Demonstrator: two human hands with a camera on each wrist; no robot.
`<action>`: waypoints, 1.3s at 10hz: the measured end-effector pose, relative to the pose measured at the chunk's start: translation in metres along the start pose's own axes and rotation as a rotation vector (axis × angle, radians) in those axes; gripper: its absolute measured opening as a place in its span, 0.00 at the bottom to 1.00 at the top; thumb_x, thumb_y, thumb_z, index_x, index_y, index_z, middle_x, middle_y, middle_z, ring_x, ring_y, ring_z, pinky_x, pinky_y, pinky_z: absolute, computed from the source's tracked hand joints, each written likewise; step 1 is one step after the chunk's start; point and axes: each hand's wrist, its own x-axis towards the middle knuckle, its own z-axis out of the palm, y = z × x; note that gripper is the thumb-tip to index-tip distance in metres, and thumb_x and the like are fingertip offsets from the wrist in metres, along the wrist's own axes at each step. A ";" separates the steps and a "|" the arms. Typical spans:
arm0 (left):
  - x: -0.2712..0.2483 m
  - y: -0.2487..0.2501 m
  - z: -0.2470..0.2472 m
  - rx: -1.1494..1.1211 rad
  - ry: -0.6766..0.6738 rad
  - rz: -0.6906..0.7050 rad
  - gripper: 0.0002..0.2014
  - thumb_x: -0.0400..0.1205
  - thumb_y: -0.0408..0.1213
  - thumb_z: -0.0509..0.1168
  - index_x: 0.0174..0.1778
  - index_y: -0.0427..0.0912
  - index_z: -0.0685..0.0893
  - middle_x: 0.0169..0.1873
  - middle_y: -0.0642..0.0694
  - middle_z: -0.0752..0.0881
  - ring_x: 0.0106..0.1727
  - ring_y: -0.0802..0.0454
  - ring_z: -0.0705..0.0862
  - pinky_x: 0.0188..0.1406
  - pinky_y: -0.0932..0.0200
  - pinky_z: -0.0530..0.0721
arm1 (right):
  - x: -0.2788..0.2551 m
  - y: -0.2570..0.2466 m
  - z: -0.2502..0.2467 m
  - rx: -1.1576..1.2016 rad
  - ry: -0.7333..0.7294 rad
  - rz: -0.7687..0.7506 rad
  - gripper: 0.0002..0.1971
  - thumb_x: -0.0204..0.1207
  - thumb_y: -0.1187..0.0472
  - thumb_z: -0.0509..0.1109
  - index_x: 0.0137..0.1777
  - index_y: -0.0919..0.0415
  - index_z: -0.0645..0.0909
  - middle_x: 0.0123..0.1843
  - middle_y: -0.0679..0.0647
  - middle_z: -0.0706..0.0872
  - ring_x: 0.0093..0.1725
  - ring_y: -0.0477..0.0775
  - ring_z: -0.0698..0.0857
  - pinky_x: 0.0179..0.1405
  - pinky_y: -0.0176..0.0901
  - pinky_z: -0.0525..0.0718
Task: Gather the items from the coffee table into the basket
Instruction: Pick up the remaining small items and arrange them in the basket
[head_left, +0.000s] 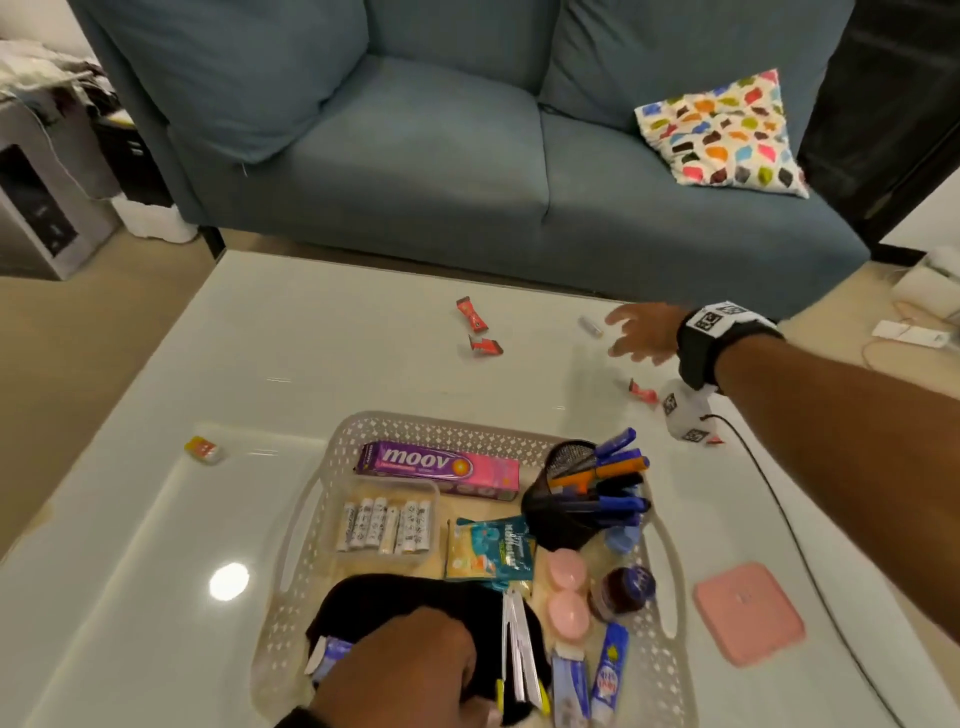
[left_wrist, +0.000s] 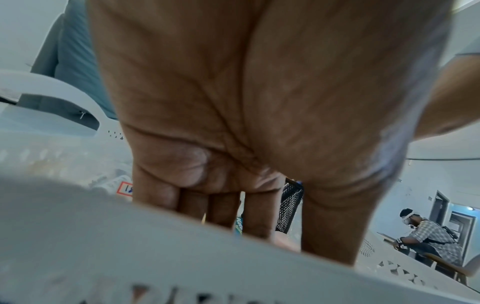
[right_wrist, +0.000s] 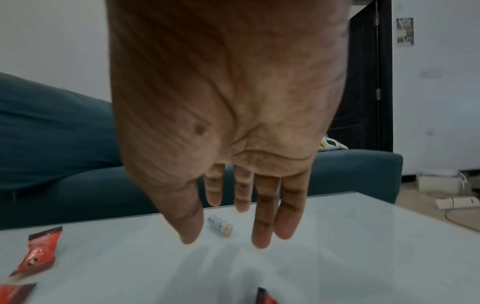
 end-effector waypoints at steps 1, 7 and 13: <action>0.001 0.000 0.007 0.047 -0.141 0.056 0.19 0.90 0.44 0.60 0.74 0.41 0.83 0.75 0.43 0.80 0.76 0.46 0.78 0.80 0.55 0.72 | 0.022 0.004 0.002 -0.151 0.059 -0.056 0.33 0.85 0.63 0.71 0.88 0.49 0.64 0.87 0.56 0.68 0.80 0.65 0.76 0.74 0.57 0.79; 0.008 -0.006 0.025 -0.041 -0.039 0.011 0.20 0.83 0.58 0.65 0.60 0.48 0.88 0.61 0.51 0.82 0.64 0.52 0.83 0.70 0.54 0.80 | 0.028 0.018 0.043 -0.319 0.302 -0.290 0.10 0.78 0.63 0.79 0.58 0.63 0.92 0.58 0.59 0.92 0.49 0.53 0.85 0.52 0.42 0.81; -0.004 -0.010 0.021 -0.229 0.141 0.100 0.13 0.81 0.53 0.71 0.47 0.46 0.87 0.43 0.50 0.89 0.44 0.52 0.89 0.52 0.52 0.88 | -0.251 -0.061 0.051 0.723 0.406 -0.481 0.11 0.78 0.64 0.79 0.57 0.65 0.83 0.47 0.58 0.93 0.46 0.53 0.94 0.45 0.42 0.93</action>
